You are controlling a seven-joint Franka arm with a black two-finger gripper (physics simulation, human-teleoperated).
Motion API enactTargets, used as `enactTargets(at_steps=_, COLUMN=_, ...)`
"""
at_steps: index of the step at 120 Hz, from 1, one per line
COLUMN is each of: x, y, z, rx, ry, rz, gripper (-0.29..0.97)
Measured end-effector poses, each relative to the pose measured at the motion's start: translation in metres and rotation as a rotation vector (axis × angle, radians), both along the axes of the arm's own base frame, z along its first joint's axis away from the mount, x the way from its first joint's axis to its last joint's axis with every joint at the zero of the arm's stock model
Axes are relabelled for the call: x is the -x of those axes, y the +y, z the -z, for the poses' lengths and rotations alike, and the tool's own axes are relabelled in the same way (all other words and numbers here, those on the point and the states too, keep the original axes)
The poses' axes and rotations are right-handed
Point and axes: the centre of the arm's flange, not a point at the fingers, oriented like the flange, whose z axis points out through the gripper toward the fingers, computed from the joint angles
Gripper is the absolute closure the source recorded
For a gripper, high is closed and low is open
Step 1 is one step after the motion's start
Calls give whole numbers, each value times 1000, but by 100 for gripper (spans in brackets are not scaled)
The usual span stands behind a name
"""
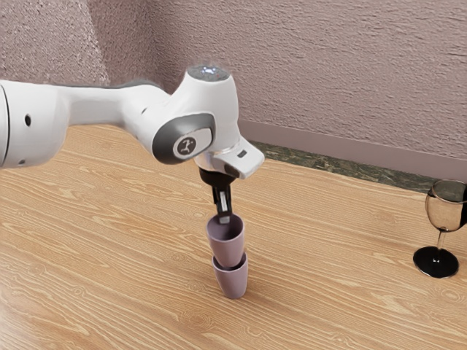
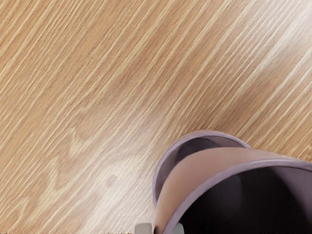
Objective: Place the left cup onto the right cup
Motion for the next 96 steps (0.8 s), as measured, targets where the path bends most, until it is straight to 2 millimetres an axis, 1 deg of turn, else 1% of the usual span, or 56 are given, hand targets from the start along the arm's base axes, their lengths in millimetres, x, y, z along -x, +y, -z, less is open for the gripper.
enactTargets(at_steps=10, x=-2, y=1, z=13, rx=-4, ry=20, rz=-11, gripper=79)
enactTargets(at_steps=30, x=-6, y=2, z=26, rx=-9, ry=36, rz=-23, gripper=78)
enactTargets(at_steps=48, x=-9, y=3, z=20, rx=-8, ry=28, rz=-11, gripper=45)
enactTargets(at_steps=54, x=-9, y=3, z=20, rx=-9, ry=28, rz=-6, gripper=35)
enactTargets(at_steps=65, x=-8, y=3, z=17, rx=-10, ry=26, rz=5, gripper=23)
enactTargets(at_steps=70, x=-7, y=3, z=11, rx=-9, ry=20, rz=8, gripper=19)
enactTargets(at_steps=74, x=-9, y=5, z=3, rx=-8, ry=15, rz=8, gripper=16)
enactTargets(at_steps=77, x=-11, y=11, z=-4, rx=-7, ry=12, rz=3, gripper=14)
enactTargets(at_steps=81, x=-14, y=23, z=-12, rx=-7, ry=13, rz=-14, gripper=12)
enactTargets(at_steps=85, x=-18, y=39, z=-23, rx=-8, ry=11, rz=-37, gripper=11)
enactTargets(at_steps=96, x=-29, y=90, z=-62, rx=-15, ry=-2, rz=-108, gripper=7)
